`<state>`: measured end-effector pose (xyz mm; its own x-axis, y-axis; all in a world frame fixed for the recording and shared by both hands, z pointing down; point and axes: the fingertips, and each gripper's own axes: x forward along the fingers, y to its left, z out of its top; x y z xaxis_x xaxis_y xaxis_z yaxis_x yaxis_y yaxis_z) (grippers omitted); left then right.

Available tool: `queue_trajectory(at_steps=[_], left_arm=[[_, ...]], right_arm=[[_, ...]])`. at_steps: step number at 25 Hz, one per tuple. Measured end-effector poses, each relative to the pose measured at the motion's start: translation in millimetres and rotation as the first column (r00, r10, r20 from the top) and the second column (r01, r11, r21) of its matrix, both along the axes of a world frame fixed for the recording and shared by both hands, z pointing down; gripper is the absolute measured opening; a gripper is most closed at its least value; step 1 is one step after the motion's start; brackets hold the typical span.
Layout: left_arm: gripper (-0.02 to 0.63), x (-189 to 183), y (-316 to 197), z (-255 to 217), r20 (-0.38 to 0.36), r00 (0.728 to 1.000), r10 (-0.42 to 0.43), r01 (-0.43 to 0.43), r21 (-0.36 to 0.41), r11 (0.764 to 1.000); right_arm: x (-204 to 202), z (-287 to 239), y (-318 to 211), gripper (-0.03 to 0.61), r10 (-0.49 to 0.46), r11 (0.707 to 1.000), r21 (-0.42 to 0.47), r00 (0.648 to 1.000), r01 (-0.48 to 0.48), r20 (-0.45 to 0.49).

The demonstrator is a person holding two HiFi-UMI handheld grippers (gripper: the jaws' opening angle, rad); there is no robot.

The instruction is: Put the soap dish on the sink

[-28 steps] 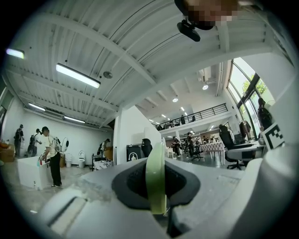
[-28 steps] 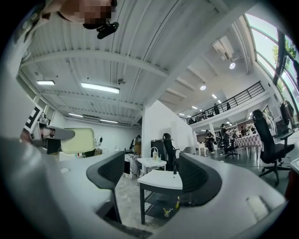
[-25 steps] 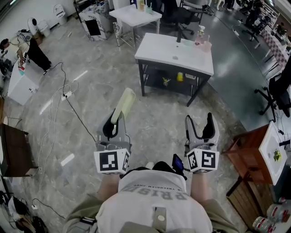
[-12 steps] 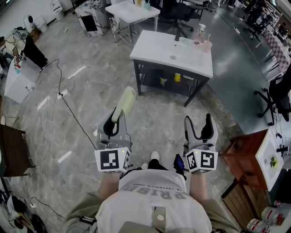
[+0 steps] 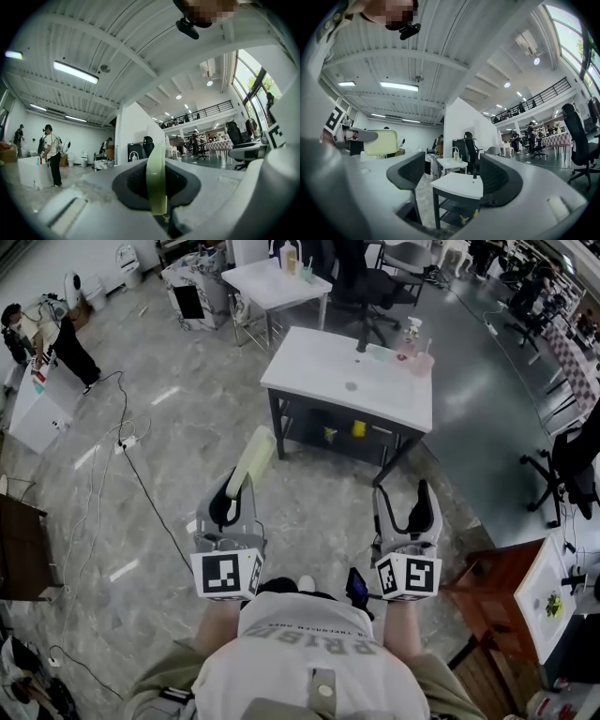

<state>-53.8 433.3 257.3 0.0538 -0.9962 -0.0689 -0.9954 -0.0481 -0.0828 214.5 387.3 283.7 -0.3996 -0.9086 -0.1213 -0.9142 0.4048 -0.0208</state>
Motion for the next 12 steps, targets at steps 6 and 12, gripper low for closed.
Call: queue_trajectory(at_steps=[6,12], left_arm=[[0.025,-5.9,-26.4,16.9,0.009,1.0,-0.003,0.003,-0.058,0.998],[0.025,-21.2,-68.9,23.3,0.004,1.0,0.018,-0.017,-0.076,0.997]], right_arm=[[-6.8,21.4,-25.6,0.353,-0.011,0.998,-0.059,1.0,0.01,-0.004],[-22.9,28.3,-63.5,0.353,0.008,0.997,-0.081,1.0,-0.008,-0.004]])
